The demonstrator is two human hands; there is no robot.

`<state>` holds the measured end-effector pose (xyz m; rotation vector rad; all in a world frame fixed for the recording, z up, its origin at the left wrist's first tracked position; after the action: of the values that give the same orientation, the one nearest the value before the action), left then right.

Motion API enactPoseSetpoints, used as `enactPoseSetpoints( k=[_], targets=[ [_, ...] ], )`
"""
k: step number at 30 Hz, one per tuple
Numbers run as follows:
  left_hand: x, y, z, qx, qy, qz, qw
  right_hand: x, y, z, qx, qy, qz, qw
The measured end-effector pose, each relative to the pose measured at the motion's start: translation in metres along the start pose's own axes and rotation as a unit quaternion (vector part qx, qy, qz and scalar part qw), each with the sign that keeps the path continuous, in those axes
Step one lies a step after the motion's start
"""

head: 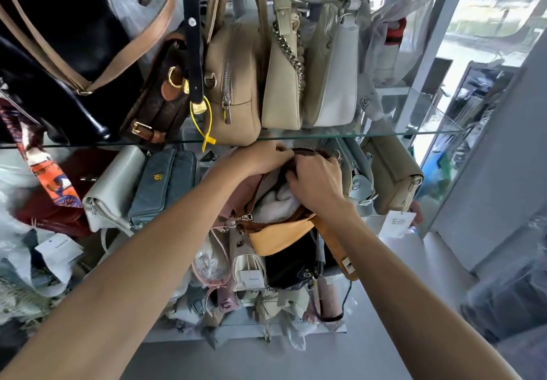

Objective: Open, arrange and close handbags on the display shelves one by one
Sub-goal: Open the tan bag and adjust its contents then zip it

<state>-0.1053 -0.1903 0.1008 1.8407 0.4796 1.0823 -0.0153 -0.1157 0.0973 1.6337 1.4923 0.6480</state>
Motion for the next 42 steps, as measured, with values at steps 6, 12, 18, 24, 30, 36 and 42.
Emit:
enactPoseSetpoints(
  k=[6,12,18,24,30,36,42],
  targets=[
    [0.025,0.003,0.002,0.007,-0.093,-0.086,0.992,0.030,0.003,-0.003,0.008,-0.110,-0.022,0.994],
    [0.021,0.001,-0.004,0.013,-0.084,-0.072,0.994,0.019,-0.008,-0.002,-0.014,-0.060,-0.052,0.997],
    [0.027,0.006,-0.004,0.093,-0.109,-0.082,0.986,-0.027,-0.025,0.018,-0.128,0.057,-0.038,0.989],
    [0.018,0.005,-0.001,0.076,-0.093,-0.057,0.991,-0.038,-0.030,0.027,-0.154,0.047,-0.087,0.983],
    [-0.001,0.002,0.013,0.048,-0.055,-0.068,0.995,-0.037,-0.027,0.030,-0.143,0.034,-0.104,0.984],
    [-0.026,0.022,0.071,-0.021,-0.007,-0.029,0.999,-0.009,-0.009,0.032,-0.121,0.002,-0.183,0.976],
    [-0.041,0.029,0.128,-0.030,0.076,0.036,0.996,-0.014,0.007,0.044,-0.124,0.039,-0.170,0.977]
  ],
)
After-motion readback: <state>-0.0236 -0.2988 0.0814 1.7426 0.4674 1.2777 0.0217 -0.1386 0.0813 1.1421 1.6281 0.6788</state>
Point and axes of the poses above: each hand's wrist, its own z-axis away from the middle knuckle, its own y-axis out of the back of the hand, x = y × z, the point moved 8 cm from there along -z, towards the middle knuckle, and after that the axes turned 13 degrees about x, right-handed, at the moved point
